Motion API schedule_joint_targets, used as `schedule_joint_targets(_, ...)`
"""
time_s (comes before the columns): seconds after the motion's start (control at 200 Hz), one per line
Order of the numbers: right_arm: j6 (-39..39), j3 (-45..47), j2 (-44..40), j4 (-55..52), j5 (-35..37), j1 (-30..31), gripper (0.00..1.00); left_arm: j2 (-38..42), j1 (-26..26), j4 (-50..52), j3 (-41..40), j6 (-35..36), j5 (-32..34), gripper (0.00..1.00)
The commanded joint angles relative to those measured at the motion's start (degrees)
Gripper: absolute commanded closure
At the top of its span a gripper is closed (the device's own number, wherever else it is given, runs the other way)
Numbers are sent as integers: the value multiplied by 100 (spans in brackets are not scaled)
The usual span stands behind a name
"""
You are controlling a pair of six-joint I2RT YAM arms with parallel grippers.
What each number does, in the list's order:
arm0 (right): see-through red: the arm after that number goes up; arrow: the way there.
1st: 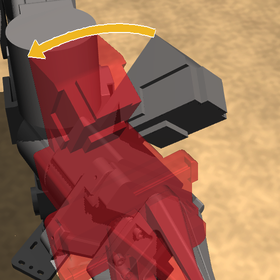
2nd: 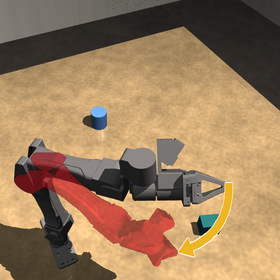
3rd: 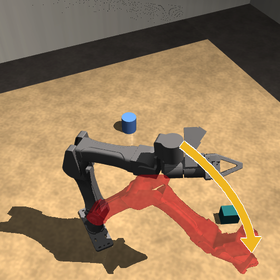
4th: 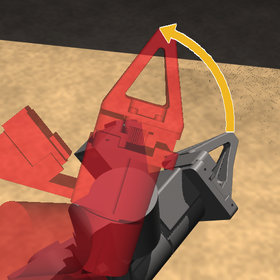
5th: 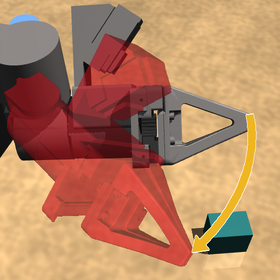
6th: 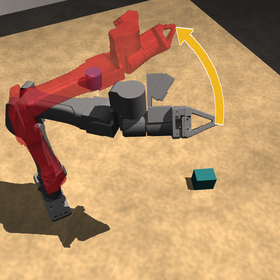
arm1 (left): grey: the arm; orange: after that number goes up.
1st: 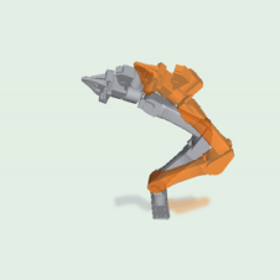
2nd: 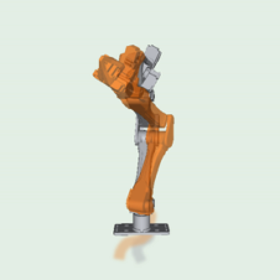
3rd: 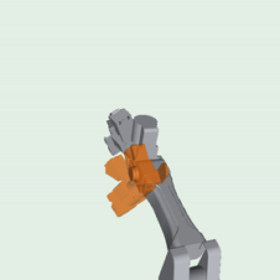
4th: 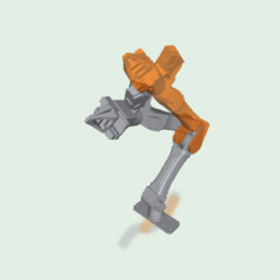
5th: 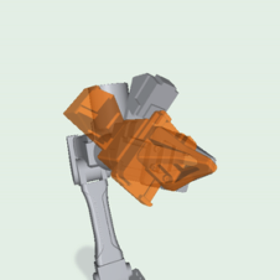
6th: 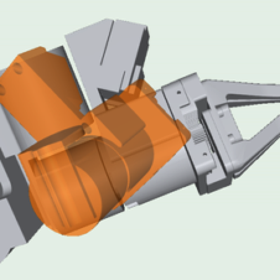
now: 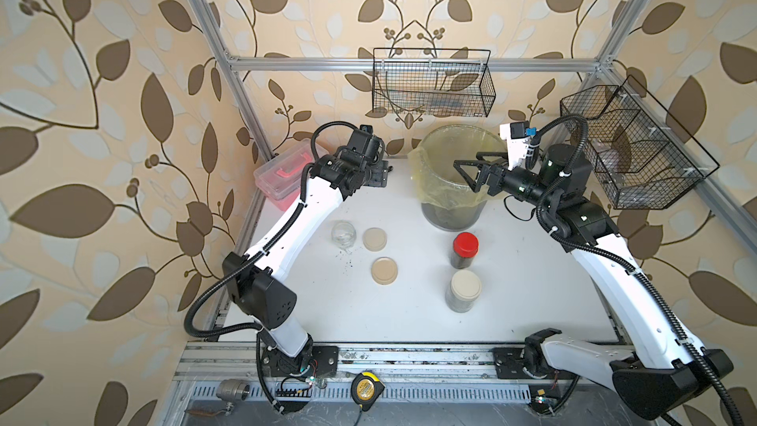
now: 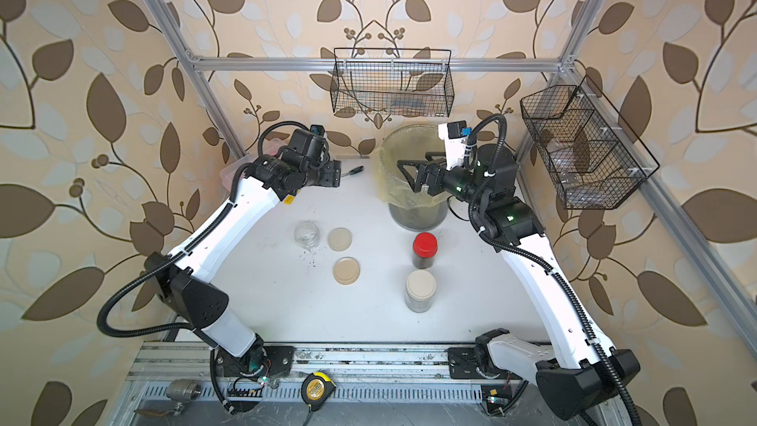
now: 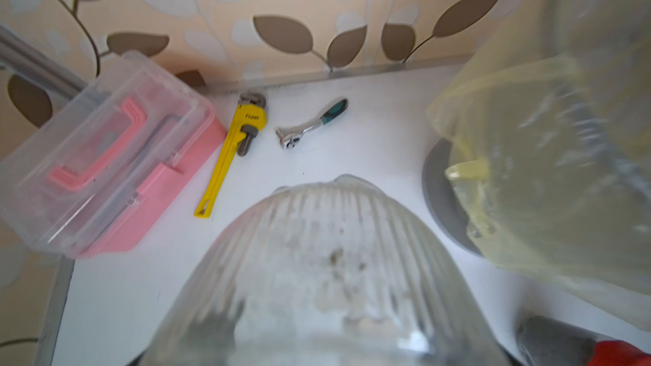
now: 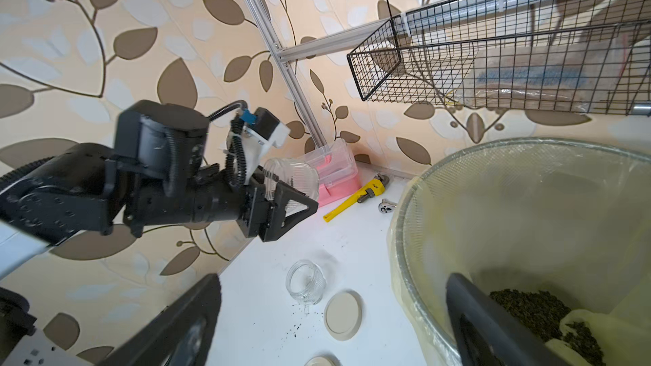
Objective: Empty moldy tea leaves from jars
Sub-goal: Place the jar at the center of the board.
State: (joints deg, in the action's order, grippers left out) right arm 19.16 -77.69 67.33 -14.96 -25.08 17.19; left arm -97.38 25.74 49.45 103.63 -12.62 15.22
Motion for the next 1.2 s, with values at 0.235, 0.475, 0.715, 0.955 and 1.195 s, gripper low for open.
schedule_joint_targets(0.235,-193,-291,45,-312,19,111,0,-1775,-824,710,884,-317,-1122,69)
schedule_joint_targets(0.475,-176,-249,-27,-405,107,135,0,-3025,-1121,1294,1730,-274,-1529,63)
schedule_joint_targets(0.715,-219,-247,-110,-472,179,153,0,-3422,-1202,1143,1549,-197,-1615,56)
schedule_joint_targets(0.955,-202,-271,-137,-472,151,171,0,-3590,-1237,1049,1266,-75,-1619,42)
schedule_joint_targets(1.195,-169,-281,-173,-459,139,179,0,-3660,-1264,1023,1113,-43,-1637,35)
